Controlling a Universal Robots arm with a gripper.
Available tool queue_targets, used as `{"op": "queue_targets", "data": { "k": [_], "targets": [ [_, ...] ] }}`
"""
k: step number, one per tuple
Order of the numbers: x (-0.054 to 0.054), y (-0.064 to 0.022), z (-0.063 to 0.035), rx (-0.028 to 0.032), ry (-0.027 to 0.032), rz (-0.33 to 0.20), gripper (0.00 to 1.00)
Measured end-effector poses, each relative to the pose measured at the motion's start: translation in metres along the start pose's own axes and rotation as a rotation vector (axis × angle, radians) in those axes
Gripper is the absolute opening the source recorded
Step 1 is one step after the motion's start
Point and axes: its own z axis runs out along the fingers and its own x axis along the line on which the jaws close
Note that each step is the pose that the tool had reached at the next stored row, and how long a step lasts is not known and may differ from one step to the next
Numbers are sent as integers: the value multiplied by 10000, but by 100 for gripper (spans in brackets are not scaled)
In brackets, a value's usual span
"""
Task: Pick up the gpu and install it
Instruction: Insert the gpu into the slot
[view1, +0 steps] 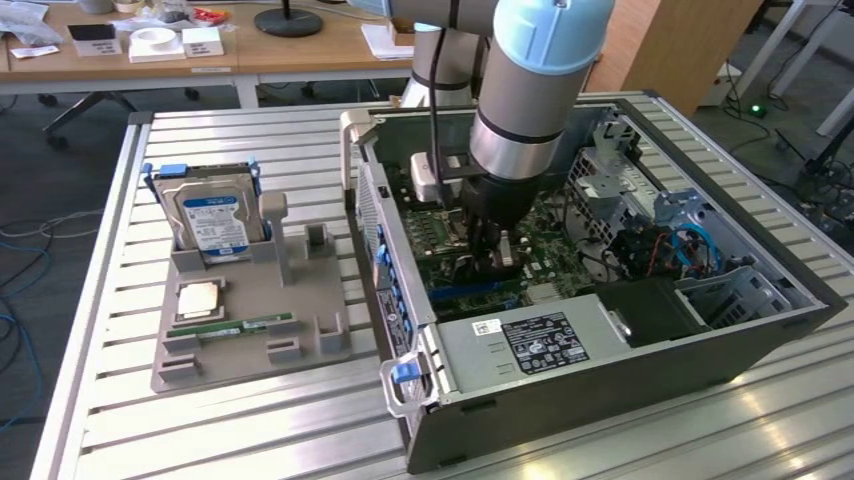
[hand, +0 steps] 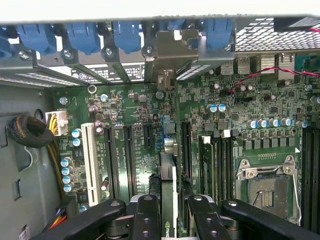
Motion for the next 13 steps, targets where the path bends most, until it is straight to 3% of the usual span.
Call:
{"op": "queue_targets", "data": {
  "k": [13],
  "targets": [
    [2,5,27,0,-3,1,26]
  ]
}}
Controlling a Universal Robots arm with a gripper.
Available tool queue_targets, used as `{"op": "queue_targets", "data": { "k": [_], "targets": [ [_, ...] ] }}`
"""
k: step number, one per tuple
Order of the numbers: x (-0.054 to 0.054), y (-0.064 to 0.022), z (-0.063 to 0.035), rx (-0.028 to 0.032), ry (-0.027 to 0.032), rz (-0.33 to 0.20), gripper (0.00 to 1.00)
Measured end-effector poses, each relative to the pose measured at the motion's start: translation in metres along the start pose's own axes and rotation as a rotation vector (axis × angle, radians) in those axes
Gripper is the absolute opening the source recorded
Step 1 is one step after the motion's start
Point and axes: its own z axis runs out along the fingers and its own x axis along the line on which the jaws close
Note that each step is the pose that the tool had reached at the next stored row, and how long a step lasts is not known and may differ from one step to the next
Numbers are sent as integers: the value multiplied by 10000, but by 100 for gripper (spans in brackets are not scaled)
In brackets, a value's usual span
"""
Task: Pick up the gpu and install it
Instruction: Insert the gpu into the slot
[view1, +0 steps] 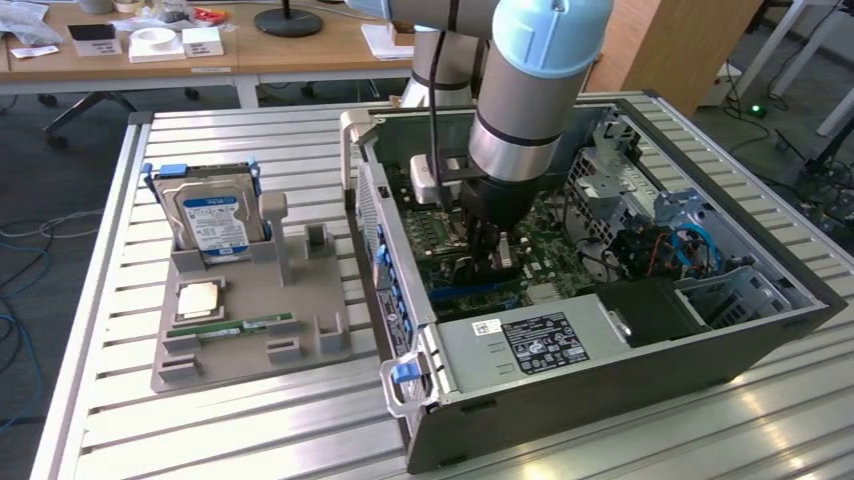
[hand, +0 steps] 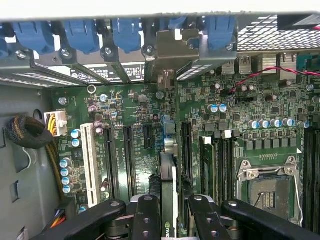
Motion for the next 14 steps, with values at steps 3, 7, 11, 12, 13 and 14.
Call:
{"op": "queue_targets", "data": {
  "k": [3,7,11,12,13,14],
  "targets": [
    [1,1,6,0,0,-1,26],
    [1,2,7,-1,1,0,26],
    [1,2,8,0,0,0,26],
    [1,2,7,0,0,0,26],
    [1,2,8,-1,0,-1,26],
    [1,2,8,0,1,0,26]
  ]
}}
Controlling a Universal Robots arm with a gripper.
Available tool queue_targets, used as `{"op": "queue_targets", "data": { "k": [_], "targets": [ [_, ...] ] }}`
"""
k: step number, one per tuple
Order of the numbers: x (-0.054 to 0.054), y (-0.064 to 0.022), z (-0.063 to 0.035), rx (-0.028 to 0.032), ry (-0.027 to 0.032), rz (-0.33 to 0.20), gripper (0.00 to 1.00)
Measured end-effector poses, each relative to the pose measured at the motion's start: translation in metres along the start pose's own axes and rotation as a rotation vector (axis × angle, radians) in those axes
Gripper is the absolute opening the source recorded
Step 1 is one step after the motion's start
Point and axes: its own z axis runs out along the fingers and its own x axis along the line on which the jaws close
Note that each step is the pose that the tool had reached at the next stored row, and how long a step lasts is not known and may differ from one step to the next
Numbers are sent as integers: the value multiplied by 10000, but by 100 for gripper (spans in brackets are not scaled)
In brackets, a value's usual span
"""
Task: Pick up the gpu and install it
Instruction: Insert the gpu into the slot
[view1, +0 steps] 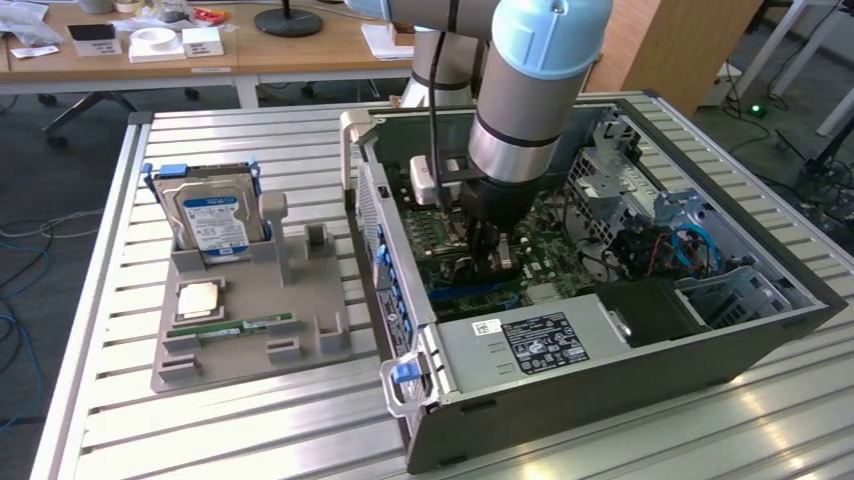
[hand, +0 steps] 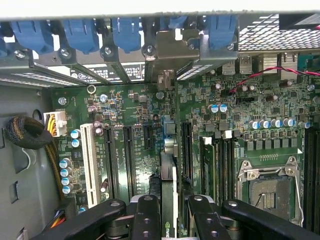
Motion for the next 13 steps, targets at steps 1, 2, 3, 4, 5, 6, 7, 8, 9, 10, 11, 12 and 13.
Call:
{"op": "queue_targets", "data": {
  "k": [1,2,3,4,5,6,7,8,9,10,11,12,13],
  "targets": [
    [0,0,2,0,-1,0,26],
    [0,0,3,0,0,0,26],
    [1,0,5,0,1,0,26],
    [2,1,6,-1,2,0,26],
    [2,1,8,-1,2,0,26],
    [2,1,8,-1,2,0,26],
    [2,0,9,-1,1,0,26],
    [2,0,10,0,0,-1,26],
    [2,0,10,0,-1,-1,26],
    [2,0,10,0,-1,-2,26],
    [2,0,10,0,-1,-2,26],
    [2,0,10,0,-1,-2,26],
    [2,0,10,0,-1,-2,26]
  ]
}}
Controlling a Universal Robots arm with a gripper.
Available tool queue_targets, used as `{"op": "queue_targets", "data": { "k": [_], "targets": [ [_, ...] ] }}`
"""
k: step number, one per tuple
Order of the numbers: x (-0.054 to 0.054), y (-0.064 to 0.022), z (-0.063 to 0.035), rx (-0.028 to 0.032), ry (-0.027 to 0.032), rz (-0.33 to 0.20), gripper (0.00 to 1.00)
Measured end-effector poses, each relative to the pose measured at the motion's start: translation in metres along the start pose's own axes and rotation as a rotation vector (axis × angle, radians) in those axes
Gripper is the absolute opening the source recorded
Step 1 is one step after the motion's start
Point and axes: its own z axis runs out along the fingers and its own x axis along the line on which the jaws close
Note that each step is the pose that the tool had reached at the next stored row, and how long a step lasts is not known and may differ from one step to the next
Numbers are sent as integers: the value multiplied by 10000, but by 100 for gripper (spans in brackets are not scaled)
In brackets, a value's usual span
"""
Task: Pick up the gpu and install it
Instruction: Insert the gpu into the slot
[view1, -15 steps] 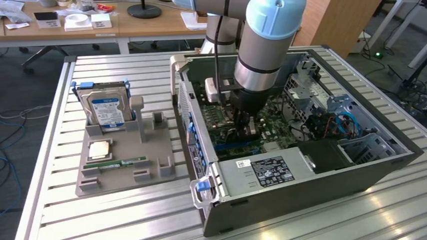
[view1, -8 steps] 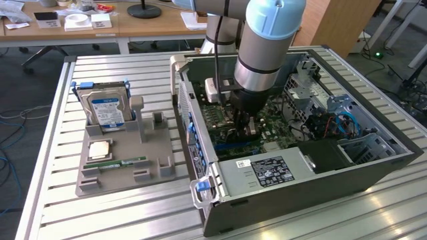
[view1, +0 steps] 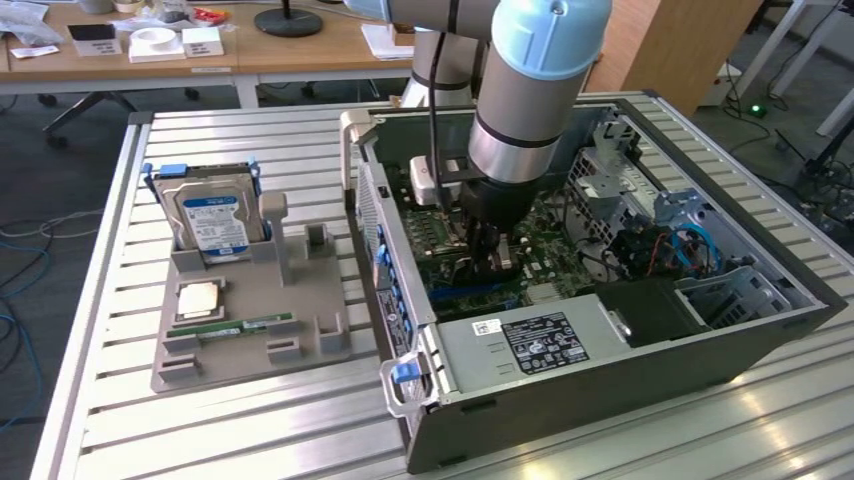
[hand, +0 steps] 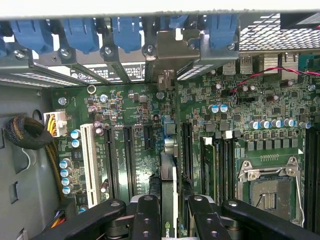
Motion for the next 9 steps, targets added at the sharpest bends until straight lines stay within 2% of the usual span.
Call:
{"op": "queue_targets", "data": {
  "k": [9],
  "targets": [
    [0,0,0,0,0,0,26]
  ]
}}
